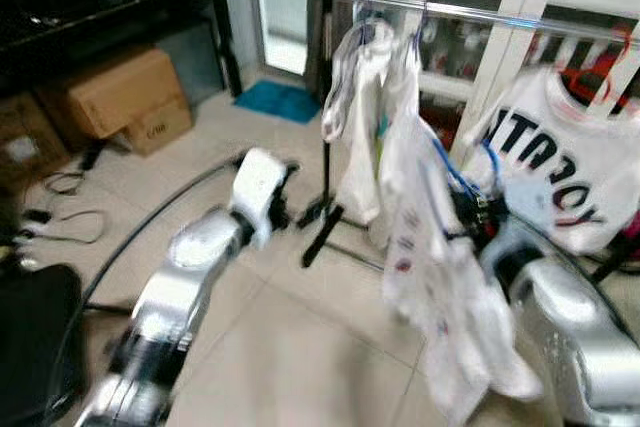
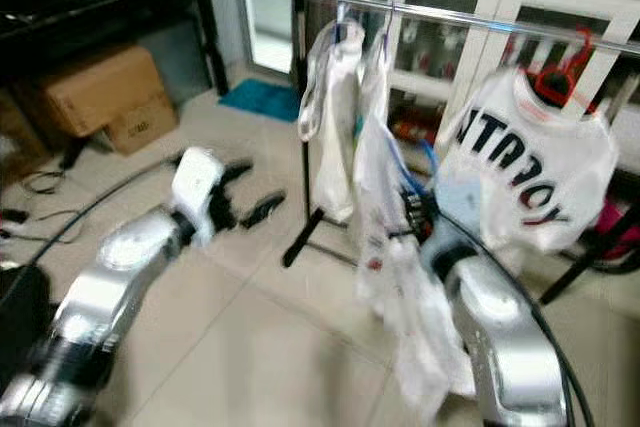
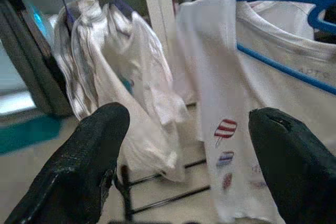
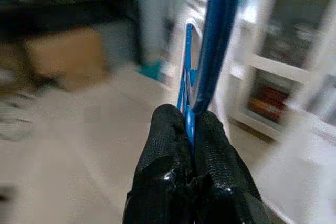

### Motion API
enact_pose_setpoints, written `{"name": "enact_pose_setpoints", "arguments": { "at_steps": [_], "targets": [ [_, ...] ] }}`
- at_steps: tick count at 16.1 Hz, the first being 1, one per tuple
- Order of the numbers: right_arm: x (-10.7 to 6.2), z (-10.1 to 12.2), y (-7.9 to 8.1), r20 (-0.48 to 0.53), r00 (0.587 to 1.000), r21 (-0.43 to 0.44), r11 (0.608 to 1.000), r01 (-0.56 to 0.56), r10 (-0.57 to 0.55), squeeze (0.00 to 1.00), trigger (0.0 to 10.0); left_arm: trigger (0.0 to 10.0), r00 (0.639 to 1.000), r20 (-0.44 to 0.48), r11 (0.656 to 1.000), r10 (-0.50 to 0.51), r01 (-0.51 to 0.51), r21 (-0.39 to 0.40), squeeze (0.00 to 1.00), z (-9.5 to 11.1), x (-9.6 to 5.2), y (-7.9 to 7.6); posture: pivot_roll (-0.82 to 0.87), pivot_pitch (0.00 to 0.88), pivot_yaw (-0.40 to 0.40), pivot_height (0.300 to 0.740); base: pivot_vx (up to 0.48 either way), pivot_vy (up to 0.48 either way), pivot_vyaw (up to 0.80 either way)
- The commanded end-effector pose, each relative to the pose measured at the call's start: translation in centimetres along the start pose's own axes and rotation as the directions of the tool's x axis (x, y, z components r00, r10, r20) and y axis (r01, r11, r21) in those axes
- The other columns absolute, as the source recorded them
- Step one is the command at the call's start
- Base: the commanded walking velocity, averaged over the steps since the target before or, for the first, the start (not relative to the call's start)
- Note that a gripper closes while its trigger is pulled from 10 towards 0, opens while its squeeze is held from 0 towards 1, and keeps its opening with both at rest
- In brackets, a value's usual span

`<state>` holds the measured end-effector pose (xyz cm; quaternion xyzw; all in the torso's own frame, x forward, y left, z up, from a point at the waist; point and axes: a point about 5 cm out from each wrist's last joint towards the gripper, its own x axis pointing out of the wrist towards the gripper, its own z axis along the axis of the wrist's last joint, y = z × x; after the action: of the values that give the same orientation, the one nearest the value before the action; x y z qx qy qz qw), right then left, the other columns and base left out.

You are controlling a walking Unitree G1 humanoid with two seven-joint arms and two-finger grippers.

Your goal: Hang hanger

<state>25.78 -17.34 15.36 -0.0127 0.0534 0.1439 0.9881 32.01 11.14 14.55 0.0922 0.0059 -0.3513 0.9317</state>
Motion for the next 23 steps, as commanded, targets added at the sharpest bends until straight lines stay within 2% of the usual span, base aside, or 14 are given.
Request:
{"name": "enact_pose_setpoints", "arguments": {
  "at_steps": [1, 2, 3, 8, 9, 17, 23],
  "targets": [
    [0.1, 1.7, 0.9, 0.088, 0.993, 0.001, 0.997, -0.074, 0.073, 0.0, 0.0, 10.0, 1.0, 0.005, 0.999, 0.005, -0.005, 0.043, 1.0, 0.3, 0.6, 0.2, -0.18, 0.0, 0.047, 0.74, 0.0, 0.0, 0.0],
    [0.2, 2.1, 1.4, 0.105, 0.988, 0.007, 0.994, -0.113, 0.112, 0.0, 0.0, 10.0, 1.0, 0.01, 0.998, 0.002, -0.003, 0.06, 0.33, 0.5, 1.0, 0.4, -0.19, 0.0, 0.048, 0.74, 0.0, 0.0, 0.0],
    [0.2, 2.3, 1.9, 0.116, 0.982, 0.006, 0.989, -0.149, 0.147, 0.0, 0.0, 10.0, 1.0, 0.014, 0.997, 0.002, -0.003, 0.074, 0.0, 0.6, 1.4, 0.6, -0.19, 0.0, 0.049, 0.74, 0.0, 0.0, 0.0],
    [-0.1, 3.5, 3.3, 0.173, 0.947, 0.018, 0.96, -0.278, 0.271, 0.0, 0.0, 10.0, 1.0, 0.012, 0.995, 0.027, -0.028, 0.1, 0.0, 0.7, 2.9, 1.8, -0.2, 0.0, 0.05, 0.74, 0.0, 0.0, 0.0],
    [-0.3, 3.9, 3.5, 0.199, 0.935, 0.03, 0.952, -0.305, 0.293, 0.0, 0.0, 0.0, 0.999, 0.011, 0.995, 0.033, -0.034, 0.098, 0.0, 0.6, 3.1, 2.1, -0.2, 0.0, 0.051, 0.74, 0.0, 0.0, 0.0],
    [-1.0, 4.9, 4.7, 0.258, 0.889, 0.048, 0.914, -0.404, 0.379, 0.0, 0.0, 0.0, 0.999, 0.034, 0.997, 0.0, -0.003, 0.073, 0.0, 0.4, 3.9, 2.5, -0.2, 0.0, 0.054, 0.74, 0.0, 0.0, 0.0],
    [-1.1, 5.0, 4.9, 0.261, 0.879, 0.051, 0.904, -0.424, 0.398, 0.0, 0.0, 0.0, 0.999, 0.05, 0.996, -0.02, 0.016, 0.084, 0.0, 0.7, 4.3, 2.5, -0.2, 0.0, 0.054, 0.74, 0.0, 0.0, 0.0]
  ]
}}
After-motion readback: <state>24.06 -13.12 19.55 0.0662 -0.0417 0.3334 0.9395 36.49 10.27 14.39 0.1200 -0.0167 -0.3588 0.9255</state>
